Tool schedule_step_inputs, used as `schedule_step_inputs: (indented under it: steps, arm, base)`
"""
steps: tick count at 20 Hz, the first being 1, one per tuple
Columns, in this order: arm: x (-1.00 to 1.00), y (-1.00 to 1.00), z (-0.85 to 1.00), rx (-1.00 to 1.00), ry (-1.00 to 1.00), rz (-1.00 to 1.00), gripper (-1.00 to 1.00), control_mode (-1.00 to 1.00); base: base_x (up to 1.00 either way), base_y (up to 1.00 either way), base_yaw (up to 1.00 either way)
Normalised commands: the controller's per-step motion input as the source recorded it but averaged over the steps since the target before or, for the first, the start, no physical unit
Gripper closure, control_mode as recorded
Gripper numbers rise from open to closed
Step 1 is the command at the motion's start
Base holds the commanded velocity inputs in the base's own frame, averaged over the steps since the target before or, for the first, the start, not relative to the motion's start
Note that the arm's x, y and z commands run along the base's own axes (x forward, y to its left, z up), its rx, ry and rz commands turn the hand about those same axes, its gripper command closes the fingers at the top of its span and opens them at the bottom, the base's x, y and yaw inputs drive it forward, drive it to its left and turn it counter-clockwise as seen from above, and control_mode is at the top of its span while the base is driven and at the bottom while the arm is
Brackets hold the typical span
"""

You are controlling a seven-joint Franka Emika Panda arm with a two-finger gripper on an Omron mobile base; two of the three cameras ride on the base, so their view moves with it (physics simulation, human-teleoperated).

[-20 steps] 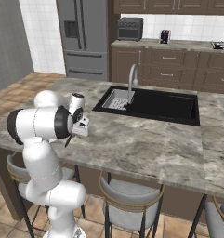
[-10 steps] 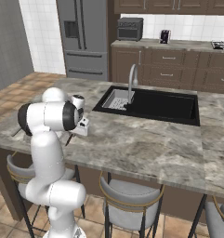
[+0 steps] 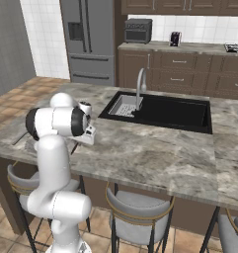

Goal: Take the fork and place it on the left side of the plate. Then take the spoon and place it on the right side of the plate. Make sure they're directly next to the plate.

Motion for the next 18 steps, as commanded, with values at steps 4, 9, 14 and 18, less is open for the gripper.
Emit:
schedule_step_inputs:
  steps: [4, 9, 14, 18]
  arm:
    - [0.26, 0.0, -0.14, 0.0, 0.06, 0.0, 1.0, -1.0]
    - [0.19, 0.01, -0.19, 0.02, 0.08, 0.0, 1.0, -1.0]
    - [-0.08, 0.0, -0.15, 0.0, 0.1, 0.0, -1.0, -1.0]
    - [-0.12, 0.0, 0.03, 0.0, 0.0, 0.0, -1.0, -1.0]
  base:
    - [0.0, 0.0, 0.0]
    - [0.0, 0.0, 0.0]
    - [0.0, 0.0, 0.0]
    - [0.0, 0.0, 0.0]
